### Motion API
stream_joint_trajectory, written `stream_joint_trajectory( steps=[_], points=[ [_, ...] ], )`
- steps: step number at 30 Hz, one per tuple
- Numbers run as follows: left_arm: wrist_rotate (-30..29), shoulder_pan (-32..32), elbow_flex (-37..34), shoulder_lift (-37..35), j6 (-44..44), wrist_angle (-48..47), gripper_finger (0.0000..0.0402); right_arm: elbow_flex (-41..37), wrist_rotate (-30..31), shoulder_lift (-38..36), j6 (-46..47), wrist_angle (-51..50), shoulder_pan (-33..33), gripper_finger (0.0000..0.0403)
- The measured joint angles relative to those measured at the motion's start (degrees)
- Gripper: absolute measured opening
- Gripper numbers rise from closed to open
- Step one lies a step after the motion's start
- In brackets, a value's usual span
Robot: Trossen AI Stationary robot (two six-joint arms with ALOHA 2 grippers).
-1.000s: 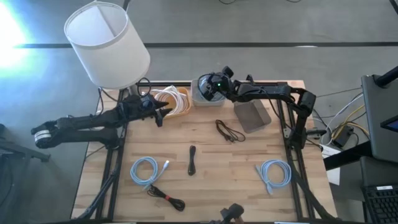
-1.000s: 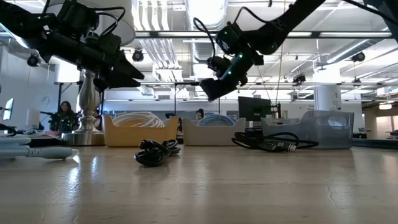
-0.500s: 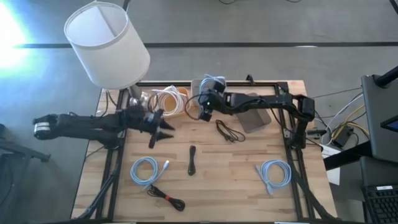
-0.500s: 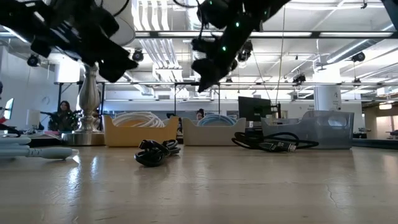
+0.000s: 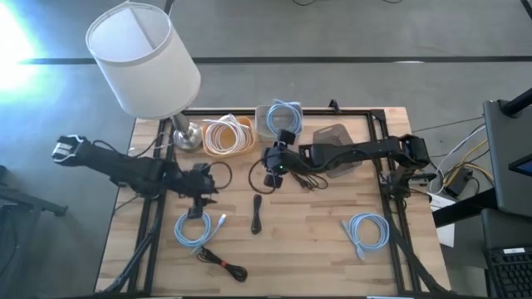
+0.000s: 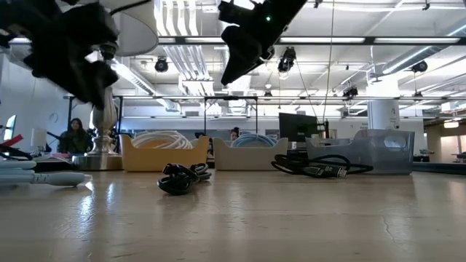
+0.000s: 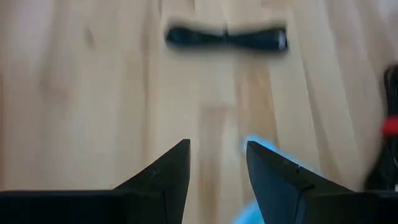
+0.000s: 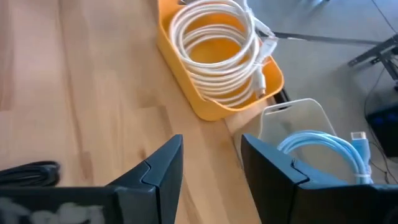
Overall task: Pick & Place USB Port
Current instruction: Put the left blue display cable into the gray bin
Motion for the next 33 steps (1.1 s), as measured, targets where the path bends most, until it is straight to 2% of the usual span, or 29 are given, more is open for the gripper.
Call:
stream_joint_trajectory(
  steps=[9,18,23,27,30,33],
  points=[
    [1.96,-4.08,-2.75,6.41,-11.75,-7.71,0.0161,-0.13,0.0,0.0,-0.68,-0.22,0.96,0.0148],
    [10.22,-4.17,-3.96,11.22,-12.71,-10.46,0.0161,-0.22,-0.08,0.0,-0.74,-0.23,0.91,0.0145],
    [10.28,-4.13,-5.8,13.87,-12.02,-10.02,0.0161,-0.22,-0.11,0.0,-0.72,-0.22,0.91,0.0139],
    [10.07,-4.09,-7.15,16.27,-14.65,-8.06,0.0161,-0.22,-0.13,0.0,-0.7,-0.2,0.91,0.0137],
    [9.8,-4.09,-7.16,17.16,-12.68,-7.56,0.0146,-0.22,-0.13,0.0,-0.68,-0.22,0.97,0.0138],
    [7.65,-4.17,-5.97,17.2,-11.05,-7.48,0.0103,-0.22,-0.11,0.0,-0.68,-0.22,1.39,0.0138]
  ],
)
